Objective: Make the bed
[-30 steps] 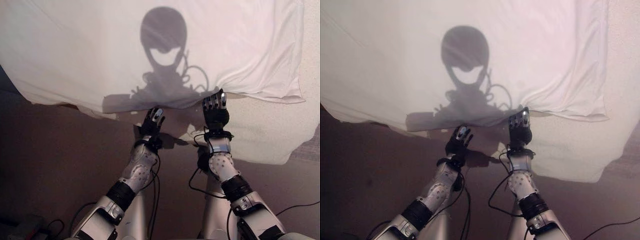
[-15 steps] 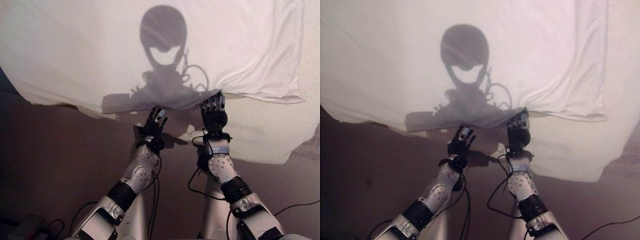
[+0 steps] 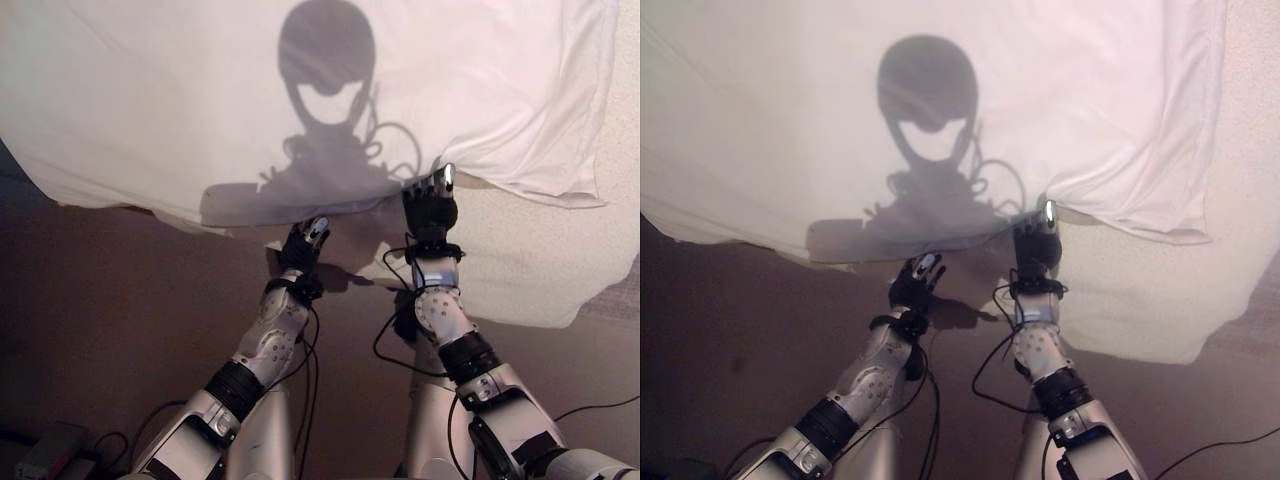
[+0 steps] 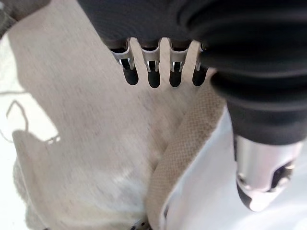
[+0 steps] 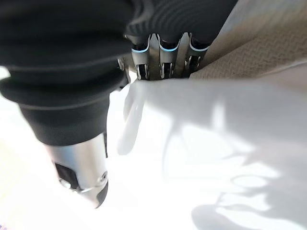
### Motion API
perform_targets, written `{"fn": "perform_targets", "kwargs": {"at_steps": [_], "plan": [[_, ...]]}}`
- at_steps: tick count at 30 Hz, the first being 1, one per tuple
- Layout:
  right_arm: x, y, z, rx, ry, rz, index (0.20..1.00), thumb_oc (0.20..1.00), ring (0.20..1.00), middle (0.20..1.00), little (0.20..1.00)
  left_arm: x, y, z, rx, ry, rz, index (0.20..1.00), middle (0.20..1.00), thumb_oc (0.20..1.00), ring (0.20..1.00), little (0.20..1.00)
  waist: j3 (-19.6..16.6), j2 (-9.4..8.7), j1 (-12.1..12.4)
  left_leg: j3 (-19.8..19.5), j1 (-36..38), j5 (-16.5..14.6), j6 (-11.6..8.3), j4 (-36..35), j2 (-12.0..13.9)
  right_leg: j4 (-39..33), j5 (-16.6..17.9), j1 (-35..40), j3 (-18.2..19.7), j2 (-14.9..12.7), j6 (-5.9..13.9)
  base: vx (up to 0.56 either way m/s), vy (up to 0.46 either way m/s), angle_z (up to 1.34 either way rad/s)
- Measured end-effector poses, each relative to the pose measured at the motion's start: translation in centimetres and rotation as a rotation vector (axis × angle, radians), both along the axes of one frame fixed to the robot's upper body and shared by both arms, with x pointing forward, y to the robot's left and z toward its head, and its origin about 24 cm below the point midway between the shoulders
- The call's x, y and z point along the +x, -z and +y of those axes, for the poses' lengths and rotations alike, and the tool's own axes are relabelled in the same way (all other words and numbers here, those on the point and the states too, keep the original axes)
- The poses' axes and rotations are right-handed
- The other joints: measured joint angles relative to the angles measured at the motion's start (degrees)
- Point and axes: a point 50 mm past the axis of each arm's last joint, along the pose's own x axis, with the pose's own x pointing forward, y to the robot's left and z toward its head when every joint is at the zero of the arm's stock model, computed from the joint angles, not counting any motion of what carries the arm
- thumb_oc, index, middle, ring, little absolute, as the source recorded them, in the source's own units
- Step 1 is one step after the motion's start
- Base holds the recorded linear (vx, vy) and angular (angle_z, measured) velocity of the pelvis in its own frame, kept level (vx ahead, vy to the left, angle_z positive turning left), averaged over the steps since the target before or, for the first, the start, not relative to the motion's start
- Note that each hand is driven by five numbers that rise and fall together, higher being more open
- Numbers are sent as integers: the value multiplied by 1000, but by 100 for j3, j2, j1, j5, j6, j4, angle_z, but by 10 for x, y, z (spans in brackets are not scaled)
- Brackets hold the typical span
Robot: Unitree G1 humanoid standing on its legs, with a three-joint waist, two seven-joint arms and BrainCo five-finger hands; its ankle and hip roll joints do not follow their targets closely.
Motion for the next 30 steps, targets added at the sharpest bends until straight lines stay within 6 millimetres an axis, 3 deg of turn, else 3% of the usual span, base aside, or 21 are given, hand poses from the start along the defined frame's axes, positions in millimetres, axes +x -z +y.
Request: {"fn": "perform_targets", "kwargs": {"at_steps": [8, 19, 24, 25, 26, 30], "plan": [[7, -23, -5, -11, 54, -40, 1000, 1000, 1000, 1000, 1000, 0, 0, 3, 16, 4, -8, 1000, 1000, 1000, 1000, 1000, 0, 0, 20, 1, 0, 2, 3, -1, 7, -8, 1, 0, -3, 12, 0, 0, 0, 0], [20, -25, -28, -38, 228, 101, 1000, 1000, 1000, 1000, 1000, -1, -2, 1, 11, 1, -11, 1000, 1000, 1000, 1000, 1000, 0, -1, 131, 2, -10, 7, 12, -6, 19, -44, 8, 2, -13, 35, -3, 0, 0, 0], [21, -30, -28, -62, 264, 126, 1000, 1000, 1000, 1000, 1000, -2, -8, -1, 2, -4, -20, 1000, 1000, 1000, 1000, 1000, 1, -2, 122, 2, -28, 5, 20, -6, 21, -70, 24, -2, -25, 42, 18, 0, 0, 0], [20, -31, -28, -66, 270, 126, 297, 297, 297, 297, 297, -2, -8, -1, 3, -4, -19, 1000, 1000, 1000, 1000, 1000, 1, -2, 117, 5, -34, 3, 22, -6, 21, -73, 24, -9, -24, 42, 18, 0, 0, 0], [19, -32, -28, -72, 274, 120, 200, 200, 200, 200, 200, -2, -8, -2, 4, -3, -19, 1000, 1000, 1000, 1000, 1000, 2, -3, 115, 7, -37, 1, 24, -6, 21, -76, 24, -11, -25, 44, 18, 0, 0, 0], [16, -35, -26, -79, 275, 91, 200, 200, 200, 200, 200, -2, -8, -5, 9, 7, -23, 1000, 1000, 1000, 1000, 1000, 5, -11, 105, 12, -48, -2, 25, -5, 25, -90, 26, -23, -26, 51, 19, 0, 0, 0]]}}
